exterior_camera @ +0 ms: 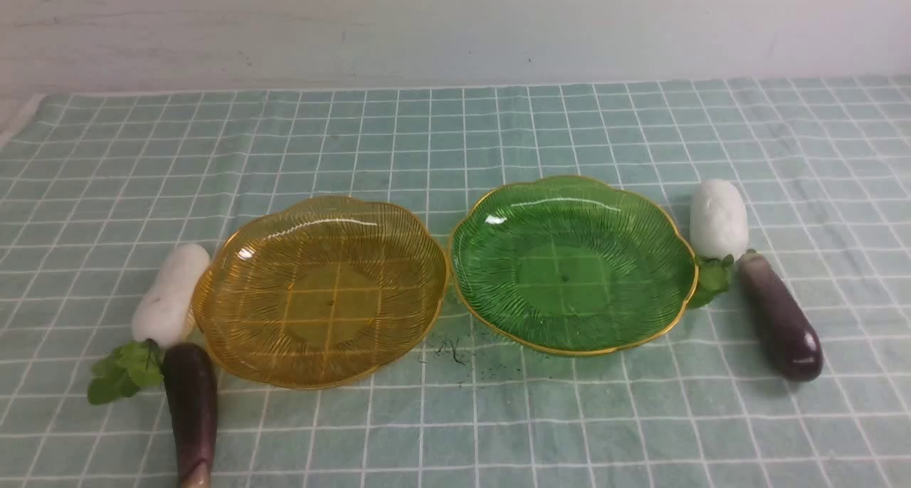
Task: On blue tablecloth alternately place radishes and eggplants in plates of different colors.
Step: 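Pick up the eggplant and place it in the yellow plate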
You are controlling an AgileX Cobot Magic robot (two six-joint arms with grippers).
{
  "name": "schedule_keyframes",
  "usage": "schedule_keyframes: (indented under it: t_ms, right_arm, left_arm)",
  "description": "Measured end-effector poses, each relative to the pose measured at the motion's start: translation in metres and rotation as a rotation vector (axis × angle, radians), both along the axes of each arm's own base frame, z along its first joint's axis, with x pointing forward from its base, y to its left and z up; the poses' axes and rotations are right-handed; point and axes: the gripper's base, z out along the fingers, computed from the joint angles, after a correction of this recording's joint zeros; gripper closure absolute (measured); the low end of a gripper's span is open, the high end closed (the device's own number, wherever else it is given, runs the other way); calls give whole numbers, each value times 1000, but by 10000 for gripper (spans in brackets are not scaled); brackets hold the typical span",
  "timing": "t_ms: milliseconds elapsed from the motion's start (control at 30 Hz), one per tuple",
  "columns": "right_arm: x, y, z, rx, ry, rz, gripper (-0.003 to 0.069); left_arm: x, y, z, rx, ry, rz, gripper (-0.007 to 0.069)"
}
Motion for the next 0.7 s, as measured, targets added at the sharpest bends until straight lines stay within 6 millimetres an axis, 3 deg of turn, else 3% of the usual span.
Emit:
schedule_keyframes:
  t_ms: [700]
  right_arm:
    - [0, 0, 0, 0, 0, 0, 671]
  left_arm:
    - [1, 0, 3, -42, -38, 8, 632]
